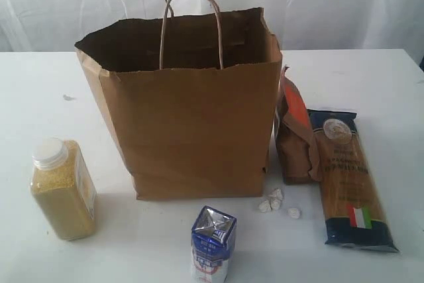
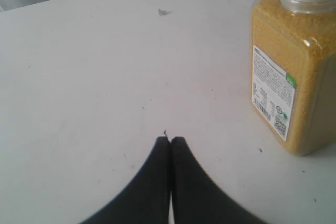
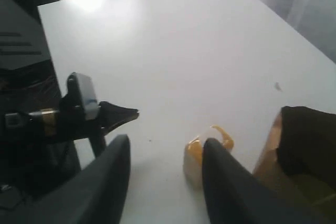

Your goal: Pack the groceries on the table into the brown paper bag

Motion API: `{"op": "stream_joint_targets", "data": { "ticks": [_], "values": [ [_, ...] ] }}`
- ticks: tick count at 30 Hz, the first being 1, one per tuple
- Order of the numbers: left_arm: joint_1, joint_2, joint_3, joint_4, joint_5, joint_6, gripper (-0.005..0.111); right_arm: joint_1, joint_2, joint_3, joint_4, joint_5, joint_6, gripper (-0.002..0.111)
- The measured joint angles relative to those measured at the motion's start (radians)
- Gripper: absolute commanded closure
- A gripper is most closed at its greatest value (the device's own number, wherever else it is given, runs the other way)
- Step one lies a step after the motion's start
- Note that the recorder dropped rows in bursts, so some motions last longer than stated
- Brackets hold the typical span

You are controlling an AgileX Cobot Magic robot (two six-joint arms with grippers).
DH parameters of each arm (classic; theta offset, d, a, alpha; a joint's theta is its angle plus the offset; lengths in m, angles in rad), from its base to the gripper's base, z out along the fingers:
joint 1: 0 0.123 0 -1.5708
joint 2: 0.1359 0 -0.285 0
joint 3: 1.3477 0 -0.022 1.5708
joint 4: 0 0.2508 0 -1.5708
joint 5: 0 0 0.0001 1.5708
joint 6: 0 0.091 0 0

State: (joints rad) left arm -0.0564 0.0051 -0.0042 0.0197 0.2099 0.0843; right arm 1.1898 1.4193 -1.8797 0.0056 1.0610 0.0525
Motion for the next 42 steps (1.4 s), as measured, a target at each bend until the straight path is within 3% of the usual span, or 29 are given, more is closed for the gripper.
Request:
{"op": "stream_joint_targets", "data": {
  "ticks": [11, 22, 25, 28, 35, 42],
  "values": [
    [0.000, 0.000, 0.000, 0.000, 0.000, 0.000, 0.107, 0.082, 0.084, 0.034, 0.000, 0.065, 0.049, 0.068],
    [0.000, 0.000, 0.000, 0.000, 0.000, 0.000, 0.107, 0.084, 0.207, 0.108, 0.151, -0.045, 0.064, 0.067],
    [0.000, 0.000, 0.000, 0.000, 0.000, 0.000, 0.107, 0.079, 0.279, 0.108, 0.153, -0.079, 0.114, 0.053],
    [0.000, 0.000, 0.000, 0.000, 0.000, 0.000, 0.107, 0.033, 0.340, 0.108, 0.145, -0.109, 0.125, 0.027],
    [0.000, 0.000, 0.000, 0.000, 0.000, 0.000, 0.107, -0.096, 0.438, 0.108, 0.088, -0.281, 0.295, 0.026],
    [0.000, 0.000, 0.000, 0.000, 0.000, 0.000, 0.107, -0.112, 0.535, 0.100, 0.062, -0.235, 0.327, 0.026]
  ]
}}
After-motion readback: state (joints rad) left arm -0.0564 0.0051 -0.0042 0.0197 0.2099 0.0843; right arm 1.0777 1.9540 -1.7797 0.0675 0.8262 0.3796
